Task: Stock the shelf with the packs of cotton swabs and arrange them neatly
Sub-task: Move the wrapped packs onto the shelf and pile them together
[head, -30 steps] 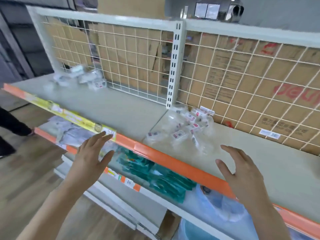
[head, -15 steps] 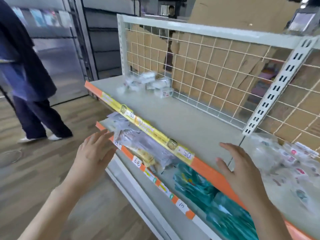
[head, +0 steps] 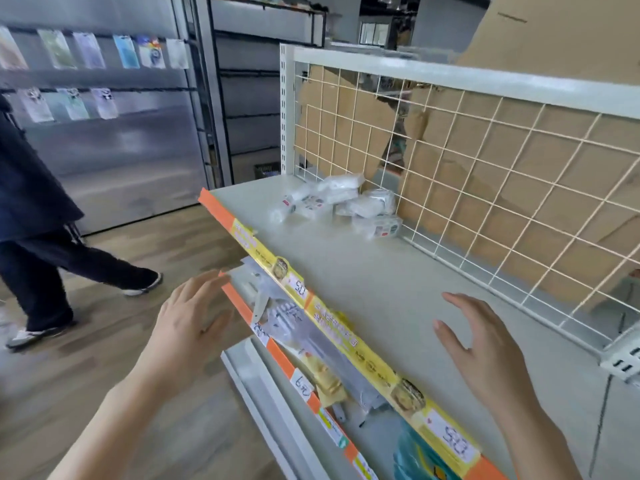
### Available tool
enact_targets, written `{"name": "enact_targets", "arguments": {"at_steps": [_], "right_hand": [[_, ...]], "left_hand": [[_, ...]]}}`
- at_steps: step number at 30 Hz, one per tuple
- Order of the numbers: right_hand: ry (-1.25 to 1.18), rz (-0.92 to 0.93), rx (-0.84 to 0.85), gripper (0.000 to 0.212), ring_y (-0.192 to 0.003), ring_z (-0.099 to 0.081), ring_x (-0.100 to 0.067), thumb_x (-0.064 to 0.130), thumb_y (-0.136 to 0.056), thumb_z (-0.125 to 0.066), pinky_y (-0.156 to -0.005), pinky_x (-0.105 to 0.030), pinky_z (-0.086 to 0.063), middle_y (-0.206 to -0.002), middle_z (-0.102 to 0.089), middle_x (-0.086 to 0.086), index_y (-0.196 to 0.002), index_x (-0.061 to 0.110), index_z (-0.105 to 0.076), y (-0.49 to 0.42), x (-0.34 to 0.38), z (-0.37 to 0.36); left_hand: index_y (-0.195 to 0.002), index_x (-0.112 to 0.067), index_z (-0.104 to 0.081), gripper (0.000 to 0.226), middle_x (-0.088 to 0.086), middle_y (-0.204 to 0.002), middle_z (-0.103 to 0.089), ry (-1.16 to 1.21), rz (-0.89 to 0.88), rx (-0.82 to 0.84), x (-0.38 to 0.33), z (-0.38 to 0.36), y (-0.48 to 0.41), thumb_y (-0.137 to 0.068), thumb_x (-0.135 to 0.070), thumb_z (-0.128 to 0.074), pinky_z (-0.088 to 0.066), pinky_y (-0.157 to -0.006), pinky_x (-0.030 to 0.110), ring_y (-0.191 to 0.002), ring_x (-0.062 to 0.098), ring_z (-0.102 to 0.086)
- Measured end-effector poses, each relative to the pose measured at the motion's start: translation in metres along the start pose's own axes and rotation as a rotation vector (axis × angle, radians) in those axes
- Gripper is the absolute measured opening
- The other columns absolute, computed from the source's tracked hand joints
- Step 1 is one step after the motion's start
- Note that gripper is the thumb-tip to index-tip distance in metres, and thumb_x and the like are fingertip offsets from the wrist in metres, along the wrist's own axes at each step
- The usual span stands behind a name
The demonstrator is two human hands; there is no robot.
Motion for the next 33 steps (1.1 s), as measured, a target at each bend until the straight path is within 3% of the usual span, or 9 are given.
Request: {"name": "enact_targets", "arguments": {"at_steps": [3, 7, 11, 17, 21, 23, 27, 31, 33], "right_hand": [[-0.008, -0.013, 0.002, 0.04, -0.123, -0.047, -0.018, 0.028, -0.088, -0.061, -0.088, -0.037, -0.042, -0.131, -0.052, 0.004, -0.127, 0.023, -0.054, -0.052, -0.001, -0.024], [-0.027, -0.017, 0.005, 0.044, -0.125, -0.044, -0.015, 0.027, -0.088, -0.061, -0.087, -0.034, -0.04, -0.133, -0.049, 0.005, -0.131, 0.023, -0.05, -0.083, 0.003, -0.042], [-0.021, -0.006, 0.03, 0.045, -0.125, -0.043, -0.013, 0.027, -0.088, -0.06, -0.088, -0.031, -0.038, -0.134, -0.047, 0.006, -0.132, 0.024, -0.048, -0.085, 0.002, -0.048], [0.034, -0.07, 0.041, 0.046, -0.126, -0.044, -0.014, 0.028, -0.088, -0.061, -0.091, -0.032, -0.039, -0.133, -0.049, 0.006, -0.132, 0.022, -0.049, -0.125, -0.003, -0.078], [0.055, -0.143, 0.037, 0.051, -0.126, -0.043, -0.016, 0.029, -0.089, -0.06, -0.091, -0.03, -0.036, -0.136, -0.047, 0.005, -0.137, 0.02, -0.043, -0.158, -0.007, -0.098], [0.046, -0.206, 0.046, 0.059, -0.128, -0.043, -0.017, 0.031, -0.089, -0.06, -0.092, -0.029, -0.035, -0.141, -0.043, 0.003, -0.142, 0.019, -0.035, -0.176, -0.009, -0.111], [0.018, -0.307, 0.032, 0.073, -0.134, -0.036, -0.019, 0.031, -0.088, -0.062, -0.099, -0.03, -0.032, -0.148, -0.033, -0.002, -0.147, 0.016, -0.023, -0.219, -0.01, -0.135], [0.035, -0.395, 0.055, 0.088, -0.145, -0.012, -0.018, 0.037, -0.087, -0.062, -0.109, -0.027, -0.021, -0.158, -0.007, -0.006, -0.15, 0.009, -0.006, -0.251, -0.01, -0.169], [0.041, -0.437, 0.061, 0.095, -0.146, -0.004, -0.018, 0.04, -0.087, -0.062, -0.11, -0.026, -0.018, -0.158, 0.004, -0.006, -0.15, 0.007, 0.001, -0.258, -0.011, -0.187]], "left_hand": [[-0.129, -0.016, -0.054, 0.041, 0.004, -0.133, -0.05, 0.028, 0.02, 0.021, 0.01, -0.025, -0.06, -0.088, -0.019, -0.061, -0.035, -0.098, 0.039, -0.118, 0.032, -0.048], [-0.126, -0.01, -0.056, 0.056, 0.009, -0.129, -0.054, 0.046, -0.016, 0.096, 0.01, -0.044, -0.097, -0.086, -0.045, -0.04, -0.042, -0.094, 0.048, -0.113, 0.034, -0.053], [-0.13, -0.014, -0.054, 0.062, 0.006, -0.134, -0.051, 0.063, 0.001, 0.111, 0.014, -0.052, -0.103, -0.085, -0.052, -0.037, -0.044, -0.093, 0.049, -0.115, 0.033, -0.051], [-0.131, -0.016, -0.054, 0.044, 0.007, -0.137, -0.049, 0.092, -0.047, 0.151, 0.031, -0.093, -0.173, -0.088, -0.02, -0.064, -0.038, -0.098, 0.046, -0.123, 0.032, -0.048], [-0.131, -0.013, -0.053, 0.055, 0.009, -0.132, -0.053, 0.113, -0.14, 0.232, 0.04, -0.118, -0.232, -0.086, -0.045, -0.049, -0.04, -0.096, 0.044, -0.117, 0.034, -0.052], [-0.134, -0.013, -0.049, 0.059, 0.007, -0.131, -0.053, 0.135, -0.148, 0.253, 0.045, -0.129, -0.264, -0.084, -0.045, -0.046, -0.039, -0.094, 0.041, -0.116, 0.031, -0.052], [-0.141, -0.015, -0.039, 0.06, 0.006, -0.136, -0.047, 0.212, -0.187, 0.328, 0.047, -0.154, -0.325, -0.088, -0.027, -0.063, -0.04, -0.091, 0.036, -0.106, 0.031, -0.056], [-0.148, -0.017, -0.025, 0.073, 0.002, -0.15, -0.033, 0.268, -0.211, 0.518, 0.047, -0.184, -0.367, -0.087, -0.03, -0.064, -0.03, -0.103, 0.026, -0.132, 0.022, -0.039], [-0.148, -0.02, -0.024, 0.075, 0.002, -0.149, -0.033, 0.278, -0.213, 0.599, 0.048, -0.196, -0.377, -0.087, -0.032, -0.065, -0.029, -0.102, 0.025, -0.132, 0.02, -0.038]]}}
Point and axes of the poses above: each hand's wrist, its own y-axis away from the middle knuckle, its own z-axis out of the back of the hand, x = y × z, the point moved 4 cm from there along -y, towards the middle knuckle
